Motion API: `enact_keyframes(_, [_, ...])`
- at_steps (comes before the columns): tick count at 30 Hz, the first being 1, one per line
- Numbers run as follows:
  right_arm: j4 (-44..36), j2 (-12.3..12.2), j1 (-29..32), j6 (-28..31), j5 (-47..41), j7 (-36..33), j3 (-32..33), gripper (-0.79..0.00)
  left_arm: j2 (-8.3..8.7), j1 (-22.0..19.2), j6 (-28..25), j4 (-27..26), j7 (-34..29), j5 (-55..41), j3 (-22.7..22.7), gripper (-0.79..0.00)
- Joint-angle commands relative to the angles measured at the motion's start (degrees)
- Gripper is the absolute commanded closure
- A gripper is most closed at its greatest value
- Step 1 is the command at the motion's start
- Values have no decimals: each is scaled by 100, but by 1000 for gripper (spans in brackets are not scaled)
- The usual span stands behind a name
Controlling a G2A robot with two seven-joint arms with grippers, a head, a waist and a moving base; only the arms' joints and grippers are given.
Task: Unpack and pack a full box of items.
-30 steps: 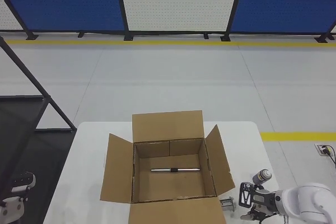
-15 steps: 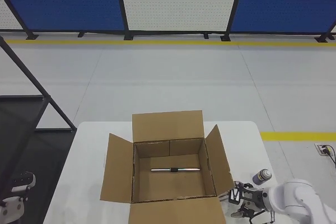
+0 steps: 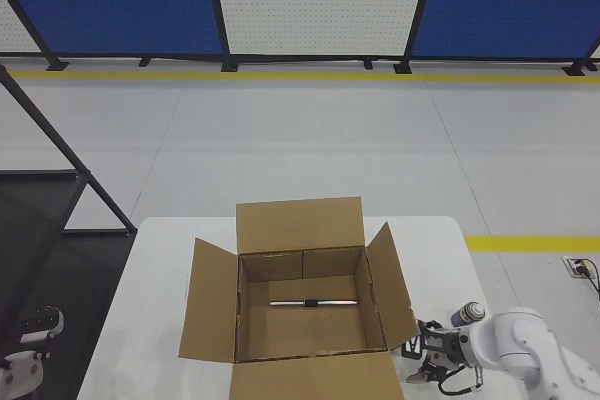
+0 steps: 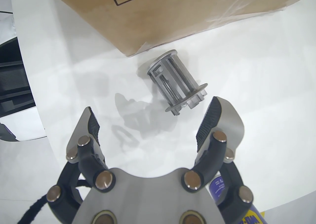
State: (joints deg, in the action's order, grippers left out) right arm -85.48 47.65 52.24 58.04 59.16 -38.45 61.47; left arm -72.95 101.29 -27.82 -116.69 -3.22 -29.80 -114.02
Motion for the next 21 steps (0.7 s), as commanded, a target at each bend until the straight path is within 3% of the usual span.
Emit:
enact_keyframes(1, [39, 12, -54, -4, 27, 3, -84, -785, 0, 0, 0, 0, 0, 0, 0, -785])
enact_keyframes(11, [351, 87, -320, -5, 148, 179, -423, -785, 0, 0, 0, 0, 0, 0, 0, -785])
enact_keyframes(12, [386, 96, -341, -5, 165, 192, -453, -727, 0, 0, 0, 0, 0, 0, 0, -785])
enact_keyframes(13, [416, 104, -364, -12, 186, 203, -481, -557, 0, 0, 0, 0, 0, 0, 0, -785])
enact_keyframes(14, [444, 113, -384, -16, 197, 221, -508, -443, 0, 0, 0, 0, 0, 0, 0, -785])
enact_keyframes(15, [474, 121, -406, -13, 206, 238, -531, -385, 0, 0, 0, 0, 0, 0, 0, -785])
enact_keyframes(17, [537, 135, -447, -12, 226, 265, -573, -376, 0, 0, 0, 0, 0, 0, 0, -785])
enact_keyframes(21, [667, 161, -528, -15, 243, 296, -643, -277, 0, 0, 0, 0, 0, 0, 0, -785])
